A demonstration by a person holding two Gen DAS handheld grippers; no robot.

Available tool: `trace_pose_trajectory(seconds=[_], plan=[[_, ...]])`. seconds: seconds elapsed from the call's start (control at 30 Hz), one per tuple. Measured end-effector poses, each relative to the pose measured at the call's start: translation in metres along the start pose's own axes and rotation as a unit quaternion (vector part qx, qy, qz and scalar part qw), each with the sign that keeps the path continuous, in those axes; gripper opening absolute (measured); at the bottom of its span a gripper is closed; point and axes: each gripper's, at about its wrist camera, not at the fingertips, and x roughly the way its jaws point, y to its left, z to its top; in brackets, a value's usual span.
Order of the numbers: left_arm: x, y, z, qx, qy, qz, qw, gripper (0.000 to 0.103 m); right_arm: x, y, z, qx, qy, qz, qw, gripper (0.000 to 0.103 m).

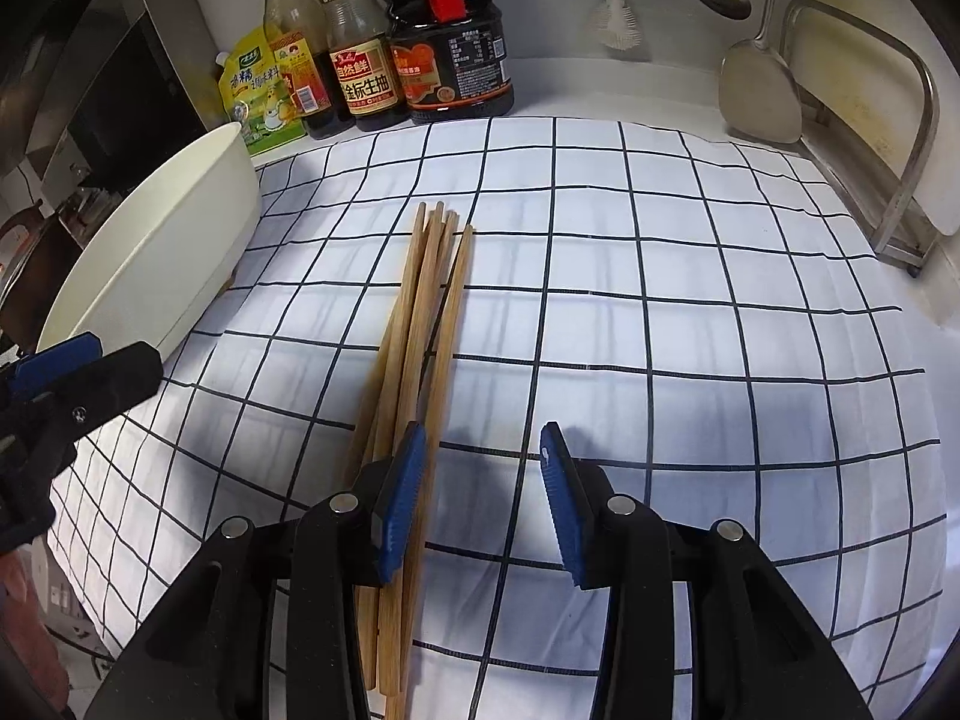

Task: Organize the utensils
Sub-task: 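Move both open tools back over the chopstick pile, then close the right tool on a chopstick while the left tool grasps another chopstick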

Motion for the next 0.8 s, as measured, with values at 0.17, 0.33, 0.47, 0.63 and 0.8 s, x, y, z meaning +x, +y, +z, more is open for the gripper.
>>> trace_pose_trajectory(seconds=[0.17, 0.33, 0.47, 0.63, 0.8], plan=[[0.006, 0.0, -0.002, 0.0, 0.008, -0.003, 1.0, 0.077, 0.004, 0.006, -0.004, -0.014, 0.004, -0.009, 1.0, 0.038], [0.011, 0.0, -0.004, -0.001, 0.015, -0.003, 0.9999, 0.077, 0.003, 0.01, -0.007, -0.028, 0.002, -0.016, 0.999, 0.037], [0.014, -0.004, -0.005, 0.005, 0.018, -0.003, 0.9998, 0.077, 0.003, 0.013, -0.008, -0.042, 0.001, -0.018, 0.999, 0.027], [0.018, -0.01, -0.005, 0.006, 0.022, -0.005, 0.9997, 0.077, 0.003, 0.007, -0.008, -0.033, -0.003, -0.015, 0.999, 0.007], [0.027, -0.019, -0.005, 0.012, 0.032, -0.011, 0.9994, 0.077, -0.002, -0.003, -0.01, -0.019, -0.003, -0.017, 1.0, 0.006]])
